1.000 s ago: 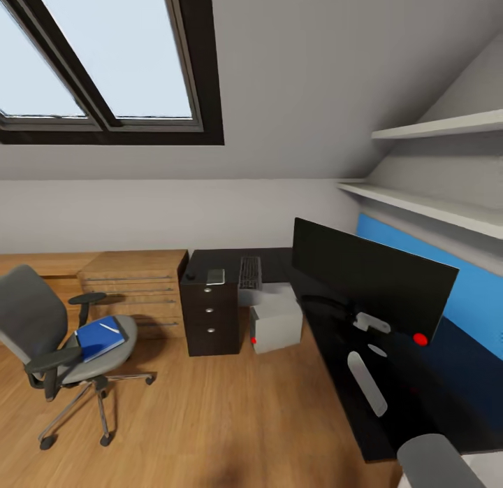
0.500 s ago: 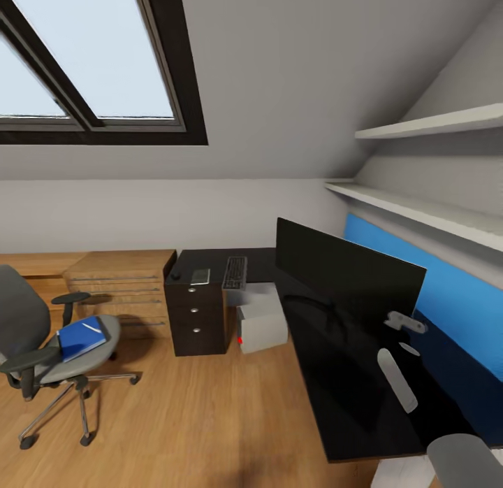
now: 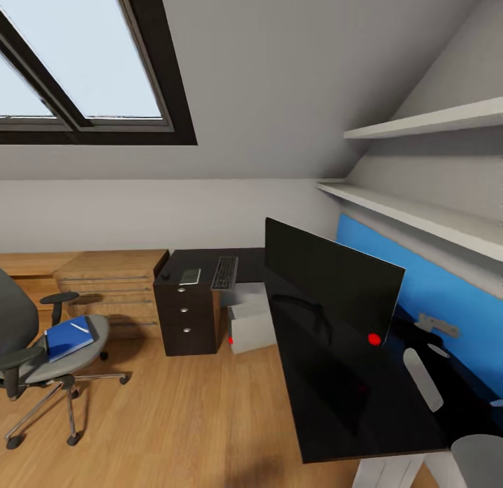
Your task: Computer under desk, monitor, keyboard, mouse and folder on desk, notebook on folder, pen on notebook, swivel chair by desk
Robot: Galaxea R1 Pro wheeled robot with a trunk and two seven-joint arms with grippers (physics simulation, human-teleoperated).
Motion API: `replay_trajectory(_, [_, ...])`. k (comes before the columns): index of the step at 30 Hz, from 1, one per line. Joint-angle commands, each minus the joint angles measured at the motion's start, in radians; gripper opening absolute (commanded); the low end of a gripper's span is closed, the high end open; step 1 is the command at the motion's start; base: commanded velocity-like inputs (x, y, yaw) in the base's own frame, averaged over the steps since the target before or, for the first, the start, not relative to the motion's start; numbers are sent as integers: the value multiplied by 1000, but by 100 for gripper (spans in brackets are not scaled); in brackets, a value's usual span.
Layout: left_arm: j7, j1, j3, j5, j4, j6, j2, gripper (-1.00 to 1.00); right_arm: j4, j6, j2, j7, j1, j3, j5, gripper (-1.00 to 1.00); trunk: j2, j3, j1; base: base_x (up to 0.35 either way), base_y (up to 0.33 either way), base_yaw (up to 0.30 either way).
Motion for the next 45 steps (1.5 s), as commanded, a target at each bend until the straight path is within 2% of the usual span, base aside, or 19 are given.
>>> replay_trajectory(1, [9, 0, -8, 3, -1, -2, 1, 100, 6, 4, -4, -4, 0, -6, -5, 100, -1, 0, 0, 0, -17, 0])
replay_trajectory(5, [10, 0, -8, 3, -1, -3, 7, 100, 72, -2, -43, 2, -2, -26, -3, 100, -1, 0, 0, 0, -7, 0])
replay_trajectory(6, [10, 0, -8, 3, -1, -5, 14, 100, 147, -11, -69, 10, -20, -30, -2, 100, -1, 0, 0, 0, -2, 0])
replay_trajectory(7, [10, 0, -7, 3, -1, -5, 16, 100, 191, -21, -76, 15, -40, -31, 0, 100, -1, 0, 0, 0, -1, 0])
replay_trajectory(10, [11, 0, -7, 4, -1, -6, 18, 100, 290, -61, -83, 29, -91, -30, 8, 100, -1, 0, 0, 0, 0, 0])
replay_trajectory(13, [10, 0, -7, 4, -1, -7, 19, 100, 388, -119, -86, 41, -134, -28, 36, 100, -1, 0, 0, 0, 0, 0])
replay_trajectory(15, [9, 0, -7, 4, -1, -7, 20, 100, 437, -156, -86, 46, -154, -27, 72, 100, -1, 0, 0, 38, -33, 0])
replay_trajectory(18, [9, 0, -7, 4, -1, -7, 19, 100, 470, -189, -83, 48, -167, -27, 112, 100, -1, 0, 0, 120, -99, 0])
replay_trajectory(22, [9, 0, -7, 4, -1, -7, 19, 100, 485, -219, -82, 48, -174, -27, 132, 100, -1, 0, 0, 196, -165, 0])
replay_trajectory(45, [9, 0, -8, 3, -1, -9, 19, 100, 496, -237, -82, 49, -177, -25, 148, 100, -1, 0, 0, 96, -120, 0])
